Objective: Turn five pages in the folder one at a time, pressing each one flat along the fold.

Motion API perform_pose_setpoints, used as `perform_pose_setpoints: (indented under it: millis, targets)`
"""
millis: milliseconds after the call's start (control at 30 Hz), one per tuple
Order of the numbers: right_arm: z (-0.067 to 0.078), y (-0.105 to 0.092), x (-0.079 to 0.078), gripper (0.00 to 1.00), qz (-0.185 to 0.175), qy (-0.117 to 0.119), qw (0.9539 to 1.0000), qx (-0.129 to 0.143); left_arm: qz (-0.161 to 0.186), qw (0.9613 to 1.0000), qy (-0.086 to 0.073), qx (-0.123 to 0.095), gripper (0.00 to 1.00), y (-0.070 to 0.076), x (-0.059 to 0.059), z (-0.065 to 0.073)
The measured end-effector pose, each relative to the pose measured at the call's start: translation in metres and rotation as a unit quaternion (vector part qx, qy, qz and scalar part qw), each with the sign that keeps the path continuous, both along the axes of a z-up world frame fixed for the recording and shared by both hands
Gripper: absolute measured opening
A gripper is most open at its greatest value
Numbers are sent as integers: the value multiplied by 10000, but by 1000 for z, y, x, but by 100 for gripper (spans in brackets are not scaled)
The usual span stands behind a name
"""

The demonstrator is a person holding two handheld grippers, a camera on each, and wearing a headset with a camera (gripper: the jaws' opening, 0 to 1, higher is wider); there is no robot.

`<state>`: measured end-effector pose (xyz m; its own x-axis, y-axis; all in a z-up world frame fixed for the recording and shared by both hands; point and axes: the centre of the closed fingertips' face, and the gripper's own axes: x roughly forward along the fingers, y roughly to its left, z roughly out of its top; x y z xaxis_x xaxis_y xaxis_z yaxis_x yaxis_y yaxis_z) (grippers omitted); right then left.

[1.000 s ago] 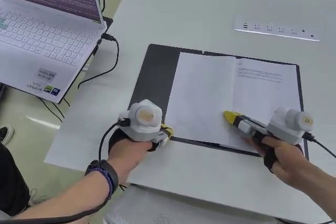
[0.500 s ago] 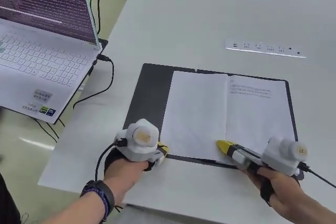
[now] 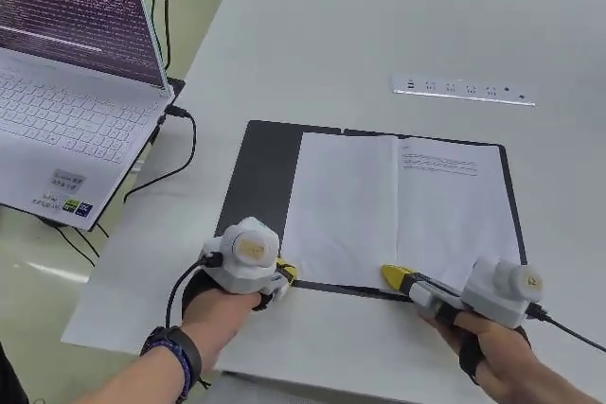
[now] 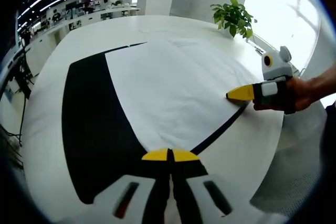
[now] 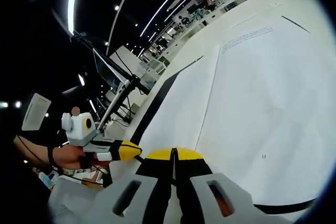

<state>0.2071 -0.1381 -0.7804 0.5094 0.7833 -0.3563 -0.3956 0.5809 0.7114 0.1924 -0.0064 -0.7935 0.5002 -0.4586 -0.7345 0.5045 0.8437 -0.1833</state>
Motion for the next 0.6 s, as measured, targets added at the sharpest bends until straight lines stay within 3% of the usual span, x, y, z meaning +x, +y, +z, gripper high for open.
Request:
perform_pose_setpoints:
  millis: [233,300,367,500,600]
  targets:
    - [1,1,-1,0,-63,-5,9999,-93,21,10000,61,18,0,0,0,0]
    - [0,0,0,0,-141,112,9998,-91,-36,9999,93,106,0,0,0,0]
    - [1,1,0,0,-153,78,9998,-117,-106,9997,130,193,0,-1,1,-1]
    - [2,-1,-4,0,-322,139,9993,-123,2,9995,288,136,0,0,1,-2]
    - [4,-4,-8,2,-406,218,9989,-55,-8,9995,282,159,0,-2,0,-1]
